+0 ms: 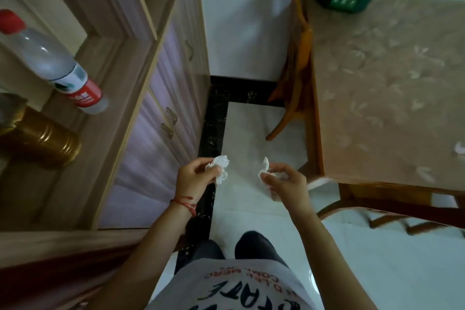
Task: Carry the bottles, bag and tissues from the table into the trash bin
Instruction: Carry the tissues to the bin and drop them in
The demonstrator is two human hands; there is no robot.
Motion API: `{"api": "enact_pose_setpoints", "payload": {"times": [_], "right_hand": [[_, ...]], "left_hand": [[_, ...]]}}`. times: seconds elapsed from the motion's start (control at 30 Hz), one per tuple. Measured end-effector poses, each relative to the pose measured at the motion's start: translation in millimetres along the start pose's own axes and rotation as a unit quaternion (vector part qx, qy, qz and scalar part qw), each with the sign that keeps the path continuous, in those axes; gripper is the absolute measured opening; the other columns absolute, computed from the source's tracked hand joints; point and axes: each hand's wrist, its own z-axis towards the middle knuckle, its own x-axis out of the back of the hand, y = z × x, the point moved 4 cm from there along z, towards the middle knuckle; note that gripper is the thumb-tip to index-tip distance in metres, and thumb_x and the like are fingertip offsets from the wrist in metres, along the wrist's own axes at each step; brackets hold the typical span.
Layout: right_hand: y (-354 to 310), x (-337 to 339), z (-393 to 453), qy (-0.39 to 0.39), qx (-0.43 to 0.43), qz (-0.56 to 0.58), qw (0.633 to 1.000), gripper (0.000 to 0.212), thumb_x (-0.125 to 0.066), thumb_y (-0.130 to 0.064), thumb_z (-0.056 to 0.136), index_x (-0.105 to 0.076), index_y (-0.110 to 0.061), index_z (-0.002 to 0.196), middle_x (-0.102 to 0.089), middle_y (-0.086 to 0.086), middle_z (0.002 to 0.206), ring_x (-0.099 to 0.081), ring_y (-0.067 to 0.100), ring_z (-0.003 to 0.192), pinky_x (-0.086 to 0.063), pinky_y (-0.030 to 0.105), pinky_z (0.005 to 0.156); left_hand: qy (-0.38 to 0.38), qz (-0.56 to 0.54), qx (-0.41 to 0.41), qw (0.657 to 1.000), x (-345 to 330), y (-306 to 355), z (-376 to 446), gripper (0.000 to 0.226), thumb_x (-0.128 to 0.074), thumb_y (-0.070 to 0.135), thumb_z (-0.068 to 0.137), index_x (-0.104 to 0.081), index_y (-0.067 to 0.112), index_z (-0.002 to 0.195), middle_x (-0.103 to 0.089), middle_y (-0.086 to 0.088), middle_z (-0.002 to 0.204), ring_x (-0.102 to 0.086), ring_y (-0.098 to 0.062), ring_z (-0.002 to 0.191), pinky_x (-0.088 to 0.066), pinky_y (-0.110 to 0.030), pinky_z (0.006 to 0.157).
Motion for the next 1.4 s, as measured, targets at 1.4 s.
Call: {"api": "enact_pose_setpoints", "payload": {"times": [1.4], "right_hand": [[-337.9,11.3,470.8,0.113,0.104,0.138,0.978,0.016,-0.072,-0.004,0.075,-0.069,-0.019,0.079,-0.069,0.001,0.077,-0.065,0.012,0.069,-0.053,0.023,0.061]], "left_hand": [[-0.122,-0.033,-0.116,0.985,-163.6,311.4,533.3,0.024,-0.072,0.028,0.054,-0.068,0.023,0.077,-0.07,0.009,0.064,-0.064,-0.008,0.066,-0.053,-0.02,0.065]]}}
